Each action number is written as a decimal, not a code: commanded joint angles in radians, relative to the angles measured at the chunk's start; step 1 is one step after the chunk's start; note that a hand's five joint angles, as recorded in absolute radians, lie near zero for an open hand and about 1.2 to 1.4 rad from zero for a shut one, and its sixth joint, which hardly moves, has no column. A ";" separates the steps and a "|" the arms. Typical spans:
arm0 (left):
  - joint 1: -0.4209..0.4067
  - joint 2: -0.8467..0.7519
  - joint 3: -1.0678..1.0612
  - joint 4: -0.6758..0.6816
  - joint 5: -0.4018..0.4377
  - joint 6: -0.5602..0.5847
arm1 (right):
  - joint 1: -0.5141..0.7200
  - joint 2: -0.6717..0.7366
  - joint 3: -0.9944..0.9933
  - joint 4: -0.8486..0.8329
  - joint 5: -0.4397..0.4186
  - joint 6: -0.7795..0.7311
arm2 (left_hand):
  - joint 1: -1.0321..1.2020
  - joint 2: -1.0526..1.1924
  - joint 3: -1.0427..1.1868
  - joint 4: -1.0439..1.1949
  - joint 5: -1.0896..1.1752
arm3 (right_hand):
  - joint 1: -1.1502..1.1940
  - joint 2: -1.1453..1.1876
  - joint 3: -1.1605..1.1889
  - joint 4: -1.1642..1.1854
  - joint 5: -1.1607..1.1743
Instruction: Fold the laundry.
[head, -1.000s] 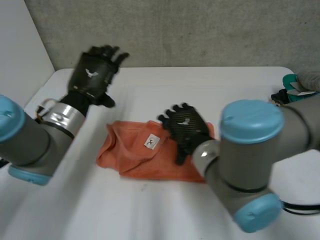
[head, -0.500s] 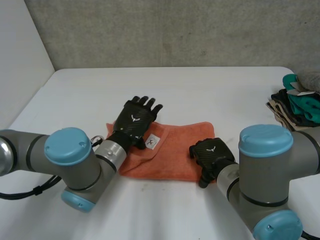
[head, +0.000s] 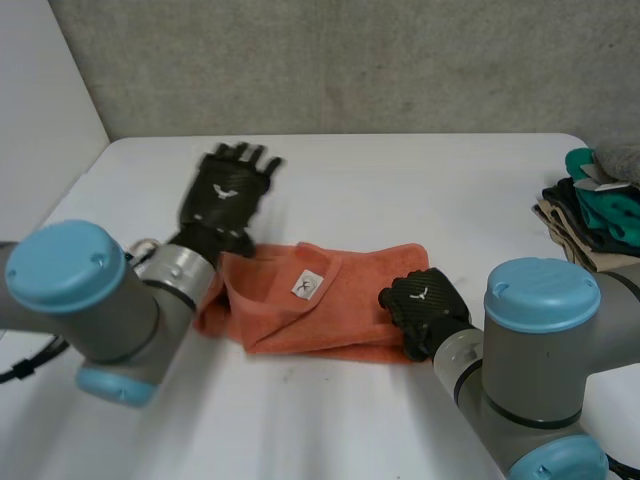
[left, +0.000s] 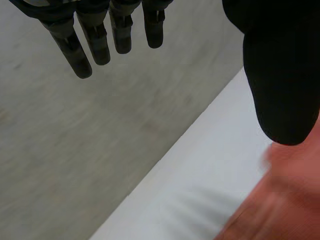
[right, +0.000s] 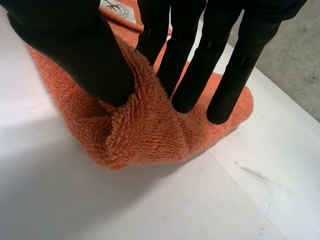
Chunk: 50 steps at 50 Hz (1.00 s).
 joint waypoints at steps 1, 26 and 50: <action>-0.161 -0.048 -0.040 0.020 0.050 -0.141 | -0.002 -0.013 0.005 0.007 0.012 -0.019 | -0.018 -0.031 -0.032 -0.027 -0.048 | 0.308 0.224 0.211 0.206 0.231; 0.060 -0.188 0.080 0.080 -0.338 0.234 | -0.074 -0.090 0.088 0.041 0.026 -0.090 | -0.018 -0.031 -0.032 -0.027 -0.048 | 0.308 0.224 0.211 0.206 0.231; -0.332 -0.198 0.011 0.085 -0.149 -0.081 | -0.072 -0.081 0.110 0.033 0.022 -0.090 | -0.018 -0.031 -0.032 -0.027 -0.048 | 0.308 0.224 0.211 0.206 0.231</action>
